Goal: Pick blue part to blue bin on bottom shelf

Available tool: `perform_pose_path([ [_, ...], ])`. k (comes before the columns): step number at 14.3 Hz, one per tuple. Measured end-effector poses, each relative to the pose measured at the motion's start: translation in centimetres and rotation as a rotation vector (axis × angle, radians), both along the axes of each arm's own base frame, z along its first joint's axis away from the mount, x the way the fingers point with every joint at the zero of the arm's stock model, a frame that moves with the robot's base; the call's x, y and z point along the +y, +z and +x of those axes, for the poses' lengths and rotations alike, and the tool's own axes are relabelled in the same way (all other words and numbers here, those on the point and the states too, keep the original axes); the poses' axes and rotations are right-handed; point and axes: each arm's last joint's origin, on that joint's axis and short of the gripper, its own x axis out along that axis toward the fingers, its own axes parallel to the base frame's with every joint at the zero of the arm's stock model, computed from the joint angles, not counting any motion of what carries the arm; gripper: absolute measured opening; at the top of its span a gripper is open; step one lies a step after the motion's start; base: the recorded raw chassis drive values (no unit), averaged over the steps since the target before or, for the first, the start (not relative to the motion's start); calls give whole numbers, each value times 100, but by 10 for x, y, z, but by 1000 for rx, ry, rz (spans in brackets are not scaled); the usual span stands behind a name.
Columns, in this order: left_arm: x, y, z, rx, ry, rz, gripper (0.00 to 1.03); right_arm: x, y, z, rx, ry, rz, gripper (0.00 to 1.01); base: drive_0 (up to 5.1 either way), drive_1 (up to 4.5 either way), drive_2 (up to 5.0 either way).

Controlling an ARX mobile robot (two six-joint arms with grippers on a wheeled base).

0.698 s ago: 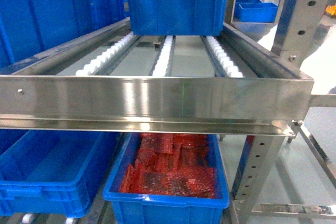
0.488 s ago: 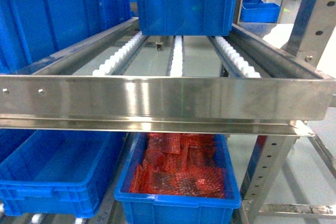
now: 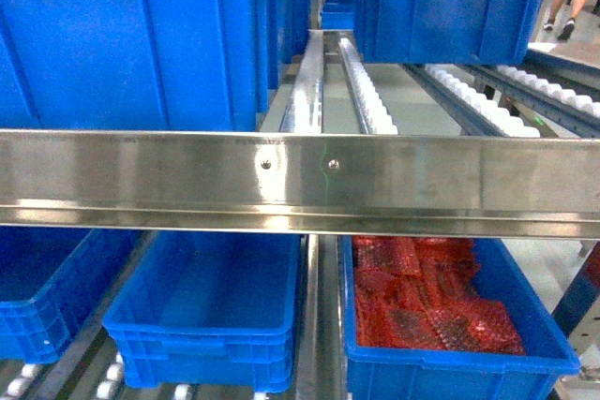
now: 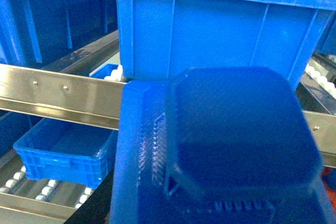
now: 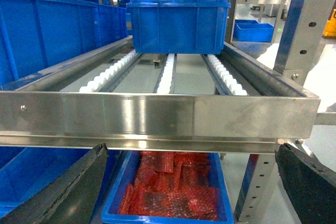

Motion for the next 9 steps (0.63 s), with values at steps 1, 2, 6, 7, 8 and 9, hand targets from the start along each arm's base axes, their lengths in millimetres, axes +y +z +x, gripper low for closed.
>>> perform_pose_path([
  [1,0,0,0,1,0,0,44,0,0,0,0,0,0,98,-495,246,246],
  [2,0,0,0,1,0,0,44,0,0,0,0,-1,0,98,-495,246,246],
  [6,0,0,0,0,0,0,44,0,0,0,0,-1,0,98,-495,246,246],
  [7,0,0,0,0,0,0,44,0,0,0,0,-1,0,98,-495,246,246],
  [8,0,0,0,0,0,0,44,0,0,0,0,-1,0,98,-495,246,246],
  [9,0,0,0,0,0,0,44,0,0,0,0,-1,0,98,-495,246,246],
])
